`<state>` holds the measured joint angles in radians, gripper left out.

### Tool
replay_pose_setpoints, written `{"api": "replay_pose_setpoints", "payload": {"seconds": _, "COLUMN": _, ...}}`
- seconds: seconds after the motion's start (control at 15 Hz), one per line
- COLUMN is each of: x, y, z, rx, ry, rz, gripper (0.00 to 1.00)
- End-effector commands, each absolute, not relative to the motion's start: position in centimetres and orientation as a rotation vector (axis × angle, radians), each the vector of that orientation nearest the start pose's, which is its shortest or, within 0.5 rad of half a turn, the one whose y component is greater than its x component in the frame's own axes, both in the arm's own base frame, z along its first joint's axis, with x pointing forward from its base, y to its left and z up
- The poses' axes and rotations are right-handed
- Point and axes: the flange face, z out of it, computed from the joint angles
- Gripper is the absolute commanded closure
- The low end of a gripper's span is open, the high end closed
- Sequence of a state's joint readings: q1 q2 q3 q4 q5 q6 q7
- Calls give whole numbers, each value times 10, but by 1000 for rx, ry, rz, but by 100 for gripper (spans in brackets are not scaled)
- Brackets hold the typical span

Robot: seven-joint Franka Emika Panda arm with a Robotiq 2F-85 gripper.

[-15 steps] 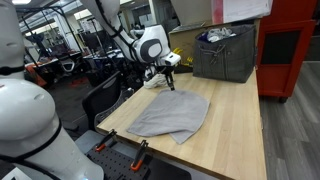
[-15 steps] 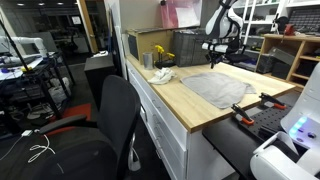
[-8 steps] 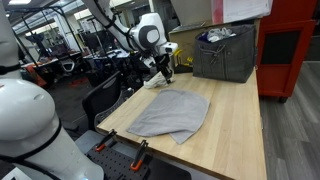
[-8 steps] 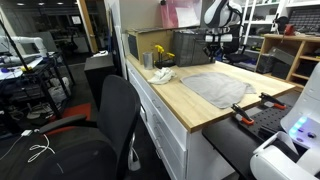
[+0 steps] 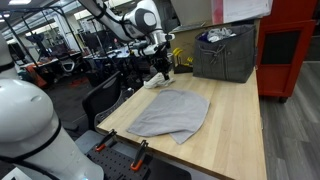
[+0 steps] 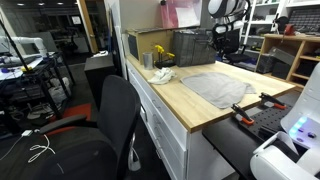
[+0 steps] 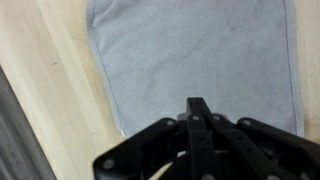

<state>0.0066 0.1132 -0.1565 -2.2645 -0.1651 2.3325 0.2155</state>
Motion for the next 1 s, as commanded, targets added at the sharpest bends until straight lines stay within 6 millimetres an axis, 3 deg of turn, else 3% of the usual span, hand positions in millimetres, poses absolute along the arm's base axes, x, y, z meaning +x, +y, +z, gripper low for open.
{"api": "replay_pose_setpoints", "payload": {"seconds": 0.0, "x": 497, "y": -111, "z": 313, "rx": -3333, "ry": 193, "rz": 127, "gripper": 100}}
{"api": "replay_pose_setpoints", "payload": {"seconds": 0.4, "x": 458, "y": -154, "z": 314, "rx": -3364, "ry": 171, "rz": 178, "gripper": 100}}
{"api": "replay_pose_setpoints", "payload": {"seconds": 0.47, "x": 450, "y": -157, "z": 317, "rx": -3361, "ry": 235, "rz": 184, "gripper": 74}}
{"api": "replay_pose_setpoints", "payload": {"seconds": 0.6, "x": 438, "y": -153, "z": 319, "rx": -3337, "ry": 464, "rz": 179, "gripper": 68}}
{"api": "replay_pose_setpoints", "payload": {"seconds": 0.67, "x": 458, "y": -158, "z": 307, "rx": -3345, "ry": 332, "rz": 180, "gripper": 60}}
{"api": "replay_pose_setpoints", "payload": {"seconds": 0.73, "x": 455, "y": -158, "z": 309, "rx": -3342, "ry": 351, "rz": 177, "gripper": 78}}
{"api": "replay_pose_setpoints", "payload": {"seconds": 0.87, "x": 455, "y": -156, "z": 309, "rx": -3343, "ry": 344, "rz": 178, "gripper": 61}}
{"api": "replay_pose_setpoints", "payload": {"seconds": 0.93, "x": 456, "y": -155, "z": 307, "rx": -3343, "ry": 340, "rz": 183, "gripper": 59}}
